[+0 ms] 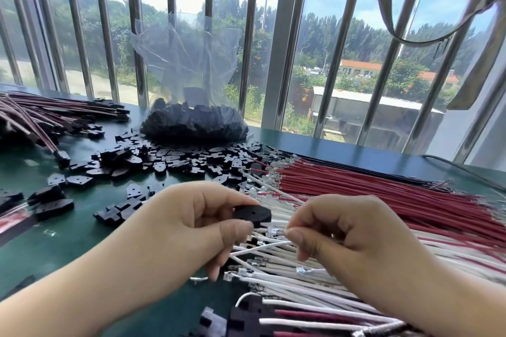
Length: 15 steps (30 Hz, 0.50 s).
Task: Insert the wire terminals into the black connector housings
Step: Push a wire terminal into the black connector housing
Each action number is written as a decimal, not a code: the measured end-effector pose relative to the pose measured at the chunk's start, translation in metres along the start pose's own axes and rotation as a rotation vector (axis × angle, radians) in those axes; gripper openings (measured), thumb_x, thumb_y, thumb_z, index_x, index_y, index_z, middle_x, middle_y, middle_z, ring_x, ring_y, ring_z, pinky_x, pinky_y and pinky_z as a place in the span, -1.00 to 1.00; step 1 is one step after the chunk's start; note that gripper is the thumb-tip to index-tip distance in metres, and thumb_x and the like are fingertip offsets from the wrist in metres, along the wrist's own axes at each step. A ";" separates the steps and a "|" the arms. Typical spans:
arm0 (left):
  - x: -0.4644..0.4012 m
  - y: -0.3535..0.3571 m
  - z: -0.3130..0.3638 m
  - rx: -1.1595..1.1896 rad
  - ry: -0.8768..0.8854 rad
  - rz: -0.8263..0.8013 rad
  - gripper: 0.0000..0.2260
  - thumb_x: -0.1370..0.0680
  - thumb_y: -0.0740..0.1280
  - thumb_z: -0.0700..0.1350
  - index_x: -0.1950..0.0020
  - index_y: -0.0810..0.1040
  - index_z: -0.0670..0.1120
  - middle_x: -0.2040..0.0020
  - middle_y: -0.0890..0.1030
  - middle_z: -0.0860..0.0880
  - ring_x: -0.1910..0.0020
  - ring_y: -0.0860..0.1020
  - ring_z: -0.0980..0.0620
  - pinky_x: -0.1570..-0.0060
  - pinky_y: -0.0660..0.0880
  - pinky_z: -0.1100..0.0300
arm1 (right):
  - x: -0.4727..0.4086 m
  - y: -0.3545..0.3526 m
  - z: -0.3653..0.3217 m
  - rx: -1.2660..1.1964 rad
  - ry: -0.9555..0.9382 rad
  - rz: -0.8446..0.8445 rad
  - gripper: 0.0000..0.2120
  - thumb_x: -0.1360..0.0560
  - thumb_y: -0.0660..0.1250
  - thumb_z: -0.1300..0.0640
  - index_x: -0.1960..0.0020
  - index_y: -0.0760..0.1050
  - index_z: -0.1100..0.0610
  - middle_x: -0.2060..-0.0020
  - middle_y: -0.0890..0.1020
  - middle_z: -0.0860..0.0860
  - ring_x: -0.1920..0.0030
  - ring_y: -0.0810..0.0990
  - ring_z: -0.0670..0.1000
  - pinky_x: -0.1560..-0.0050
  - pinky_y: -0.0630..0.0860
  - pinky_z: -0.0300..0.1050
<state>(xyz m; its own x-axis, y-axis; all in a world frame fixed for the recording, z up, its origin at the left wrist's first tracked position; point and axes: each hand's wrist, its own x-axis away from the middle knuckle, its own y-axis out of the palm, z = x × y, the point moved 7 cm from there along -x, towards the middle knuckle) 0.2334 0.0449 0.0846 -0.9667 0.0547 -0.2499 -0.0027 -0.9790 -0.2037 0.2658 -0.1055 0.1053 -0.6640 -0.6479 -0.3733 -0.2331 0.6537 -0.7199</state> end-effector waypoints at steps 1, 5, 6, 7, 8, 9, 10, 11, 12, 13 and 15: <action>-0.001 0.002 -0.001 -0.022 -0.007 -0.016 -0.77 -0.31 0.43 -0.11 0.09 0.66 0.15 0.48 0.56 -0.05 0.56 0.47 0.05 0.50 0.46 0.27 | 0.000 0.000 0.000 0.003 -0.004 0.000 -0.92 -0.43 0.41 0.07 0.19 0.55 -0.10 0.46 0.60 -0.24 0.53 0.43 -0.22 0.48 0.30 -0.48; 0.000 0.009 -0.005 -0.026 -0.054 -0.062 -0.77 -0.37 0.44 -0.16 0.07 0.65 0.16 0.52 0.54 -0.03 0.56 0.49 0.06 0.48 0.47 0.29 | 0.001 0.000 -0.002 0.010 -0.029 -0.011 -0.92 -0.42 0.43 0.07 0.18 0.56 -0.10 0.44 0.62 -0.23 0.52 0.45 -0.22 0.47 0.31 -0.48; 0.002 0.010 -0.005 0.009 -0.071 -0.072 -0.77 -0.31 0.44 -0.09 0.07 0.66 0.14 0.52 0.55 -0.04 0.56 0.50 0.04 0.48 0.47 0.29 | 0.001 0.000 -0.002 0.026 -0.040 -0.014 -0.92 -0.43 0.43 0.07 0.17 0.56 -0.10 0.42 0.62 -0.23 0.51 0.46 -0.22 0.46 0.31 -0.49; 0.002 0.011 -0.005 0.049 -0.082 -0.083 -0.74 -0.25 0.43 -0.04 0.08 0.66 0.12 0.51 0.55 -0.05 0.56 0.50 0.03 0.48 0.47 0.29 | 0.002 0.000 -0.003 0.053 -0.059 -0.010 -0.92 -0.43 0.44 0.05 0.16 0.55 -0.10 0.41 0.63 -0.23 0.50 0.47 -0.22 0.45 0.31 -0.50; 0.003 0.011 -0.006 0.086 -0.091 -0.091 -0.72 -0.22 0.42 -0.02 0.08 0.67 0.09 0.50 0.56 -0.06 0.56 0.50 0.01 0.48 0.47 0.28 | 0.002 -0.001 -0.004 0.090 -0.080 -0.003 -0.93 -0.43 0.43 0.04 0.16 0.55 -0.09 0.40 0.63 -0.24 0.48 0.49 -0.23 0.44 0.32 -0.50; 0.003 0.012 -0.008 0.115 -0.105 -0.095 -0.73 -0.22 0.44 -0.02 0.08 0.68 0.06 0.49 0.56 -0.07 0.56 0.50 0.01 0.48 0.48 0.25 | 0.003 -0.002 -0.006 0.139 -0.103 0.004 -0.96 -0.42 0.41 0.02 0.17 0.55 -0.08 0.38 0.62 -0.23 0.45 0.52 -0.24 0.41 0.33 -0.51; 0.003 0.012 -0.010 0.140 -0.122 -0.101 -0.75 -0.26 0.48 -0.03 0.08 0.68 0.02 0.47 0.57 -0.08 0.56 0.50 0.00 0.48 0.49 0.21 | 0.003 -0.002 -0.008 0.196 -0.129 0.008 -0.95 -0.42 0.39 -0.01 0.19 0.55 -0.07 0.37 0.62 -0.23 0.41 0.53 -0.27 0.38 0.34 -0.53; 0.002 0.012 -0.012 0.164 -0.142 -0.111 -0.78 -0.31 0.53 -0.04 0.08 0.68 -0.01 0.46 0.57 -0.08 0.56 0.49 0.00 0.46 0.48 0.18 | 0.004 -0.002 -0.010 0.246 -0.152 -0.001 -0.92 -0.42 0.37 -0.04 0.21 0.54 -0.06 0.36 0.61 -0.22 0.39 0.53 -0.29 0.36 0.34 -0.54; 0.002 0.011 -0.015 0.186 -0.161 -0.119 -0.78 -0.33 0.55 -0.05 0.08 0.68 -0.05 0.46 0.56 -0.08 0.56 0.49 0.01 0.42 0.46 0.14 | 0.005 -0.001 -0.012 0.274 -0.167 -0.017 -0.89 -0.43 0.33 -0.06 0.22 0.53 -0.06 0.35 0.60 -0.21 0.37 0.52 -0.31 0.35 0.34 -0.54; 0.002 0.010 -0.017 0.208 -0.177 -0.123 -0.75 -0.30 0.54 -0.04 0.07 0.68 -0.07 0.45 0.55 -0.08 0.56 0.48 0.02 0.36 0.42 0.10 | 0.005 0.000 -0.013 0.281 -0.168 -0.029 -0.88 -0.44 0.30 -0.08 0.21 0.52 -0.06 0.34 0.60 -0.21 0.37 0.51 -0.31 0.34 0.34 -0.54; 0.002 0.008 -0.020 0.226 -0.190 -0.126 -0.66 -0.22 0.53 -0.02 0.06 0.68 -0.08 0.44 0.54 -0.08 0.55 0.48 0.02 0.33 0.40 0.07 | 0.004 0.001 -0.011 0.245 -0.143 -0.041 -0.89 -0.45 0.29 -0.08 0.19 0.51 -0.08 0.33 0.61 -0.22 0.37 0.52 -0.28 0.35 0.34 -0.52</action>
<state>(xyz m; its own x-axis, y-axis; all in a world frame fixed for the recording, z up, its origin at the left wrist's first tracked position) 0.2360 0.0407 0.0637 -0.9855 0.1618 -0.0501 -0.1620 -0.9868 -0.0009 0.2554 -0.1034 0.1098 -0.5463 -0.7316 -0.4077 -0.0671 0.5234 -0.8494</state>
